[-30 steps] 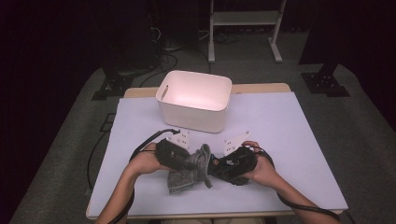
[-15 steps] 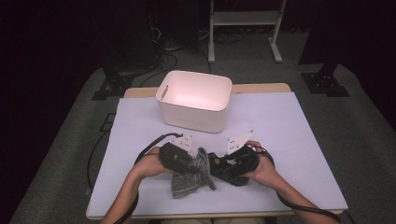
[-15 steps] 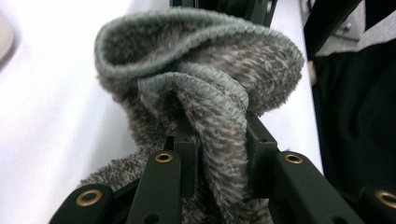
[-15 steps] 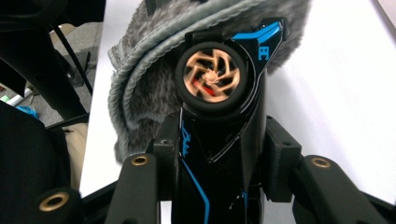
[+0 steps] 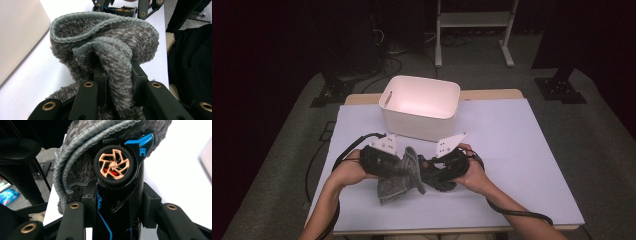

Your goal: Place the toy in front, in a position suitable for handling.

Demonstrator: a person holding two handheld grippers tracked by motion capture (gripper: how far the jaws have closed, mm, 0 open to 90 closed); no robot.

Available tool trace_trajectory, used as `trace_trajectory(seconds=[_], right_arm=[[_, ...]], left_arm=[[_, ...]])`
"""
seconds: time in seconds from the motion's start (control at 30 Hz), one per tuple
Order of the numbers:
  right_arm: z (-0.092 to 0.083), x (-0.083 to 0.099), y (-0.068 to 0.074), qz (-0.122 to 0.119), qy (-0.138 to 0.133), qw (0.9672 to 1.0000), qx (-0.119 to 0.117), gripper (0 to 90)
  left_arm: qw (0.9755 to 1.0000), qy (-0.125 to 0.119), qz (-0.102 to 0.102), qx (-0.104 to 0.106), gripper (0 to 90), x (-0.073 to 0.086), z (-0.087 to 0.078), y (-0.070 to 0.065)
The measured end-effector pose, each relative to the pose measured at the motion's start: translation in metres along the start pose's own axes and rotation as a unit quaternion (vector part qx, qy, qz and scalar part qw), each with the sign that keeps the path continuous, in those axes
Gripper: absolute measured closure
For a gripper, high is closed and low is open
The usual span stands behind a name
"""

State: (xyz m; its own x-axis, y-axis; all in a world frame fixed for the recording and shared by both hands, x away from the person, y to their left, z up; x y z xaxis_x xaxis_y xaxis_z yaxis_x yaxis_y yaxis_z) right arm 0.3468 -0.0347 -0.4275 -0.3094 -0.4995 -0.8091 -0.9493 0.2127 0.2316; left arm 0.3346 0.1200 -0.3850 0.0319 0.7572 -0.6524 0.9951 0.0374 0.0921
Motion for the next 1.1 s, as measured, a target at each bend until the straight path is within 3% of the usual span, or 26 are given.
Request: trace_trajectory(seconds=[0.2,0.57,0.83,0.97,1.1], right_arm=[[0.005,0.014,0.000,-0.004,0.023,0.9997,0.008,55.7],[-0.024,0.022,0.001,-0.006,0.031,0.9991,0.027,55.6],[-0.050,0.031,0.003,-0.001,0.044,0.9980,0.045,55.8],[-0.051,0.032,0.006,-0.009,0.043,0.9978,0.049,55.9],[-0.051,0.030,0.008,-0.017,0.062,0.9964,0.055,55.7]], left_arm=[[0.9998,-0.010,0.006,0.013,72.4,-0.004,0.012,-0.003],[0.9988,-0.010,0.042,0.021,72.2,-0.035,0.017,-0.004],[0.9987,-0.008,0.042,0.027,72.2,-0.040,0.021,0.000],[0.9987,0.003,0.042,0.029,72.2,-0.041,0.024,0.000],[0.9989,0.002,0.037,0.030,72.2,-0.039,0.024,0.000]])
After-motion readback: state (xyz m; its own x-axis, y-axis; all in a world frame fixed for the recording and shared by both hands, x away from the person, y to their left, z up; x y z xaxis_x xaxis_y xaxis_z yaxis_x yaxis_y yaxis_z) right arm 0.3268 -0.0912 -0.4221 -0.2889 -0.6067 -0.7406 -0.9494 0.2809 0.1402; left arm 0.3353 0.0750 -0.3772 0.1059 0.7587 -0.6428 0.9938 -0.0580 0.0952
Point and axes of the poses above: each handheld gripper's, and its own axes: z roughly forward along the jaws, x roughly out of its underside, y roughly to its left, the point moved 6 cm from there along z, roughly forward along the jaws, and after that the axes turned 10 degrees about z, right-handed, at the moved point
